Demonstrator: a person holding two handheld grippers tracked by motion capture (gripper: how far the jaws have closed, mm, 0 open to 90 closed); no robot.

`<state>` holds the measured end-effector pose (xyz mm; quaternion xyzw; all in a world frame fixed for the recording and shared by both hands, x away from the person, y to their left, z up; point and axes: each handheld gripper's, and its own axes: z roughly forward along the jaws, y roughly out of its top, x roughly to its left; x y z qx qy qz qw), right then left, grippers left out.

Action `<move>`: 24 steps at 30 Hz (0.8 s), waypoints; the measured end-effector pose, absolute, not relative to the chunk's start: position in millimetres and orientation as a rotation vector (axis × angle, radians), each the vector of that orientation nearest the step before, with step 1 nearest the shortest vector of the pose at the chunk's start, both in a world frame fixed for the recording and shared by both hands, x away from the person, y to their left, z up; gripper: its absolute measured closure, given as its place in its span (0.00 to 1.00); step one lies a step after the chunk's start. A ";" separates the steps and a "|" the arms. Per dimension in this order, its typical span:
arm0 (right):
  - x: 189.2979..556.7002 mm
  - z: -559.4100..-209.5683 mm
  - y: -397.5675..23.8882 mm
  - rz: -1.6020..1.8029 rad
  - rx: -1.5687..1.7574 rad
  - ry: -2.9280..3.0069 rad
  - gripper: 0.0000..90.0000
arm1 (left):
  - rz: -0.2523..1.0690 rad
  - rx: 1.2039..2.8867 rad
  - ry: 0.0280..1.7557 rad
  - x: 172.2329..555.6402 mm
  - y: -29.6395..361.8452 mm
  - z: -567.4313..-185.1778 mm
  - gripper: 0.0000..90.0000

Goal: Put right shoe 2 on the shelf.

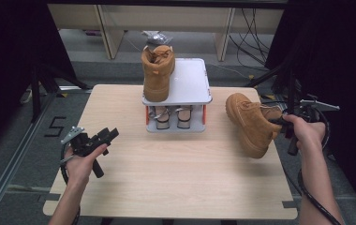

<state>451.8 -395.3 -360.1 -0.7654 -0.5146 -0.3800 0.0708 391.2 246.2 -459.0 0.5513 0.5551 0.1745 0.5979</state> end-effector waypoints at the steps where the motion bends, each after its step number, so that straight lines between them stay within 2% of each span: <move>1: 453.2 -360.3 -394.9 -1.155 -2.296 -1.552 0.92 | 0.408 1.280 1.288 391.4 246.2 -459.4 0.53; 24: 462.9 -354.1 -391.1 -1.219 -2.311 -1.499 0.92 | 0.398 1.280 1.299 392.2 246.6 -462.9 0.53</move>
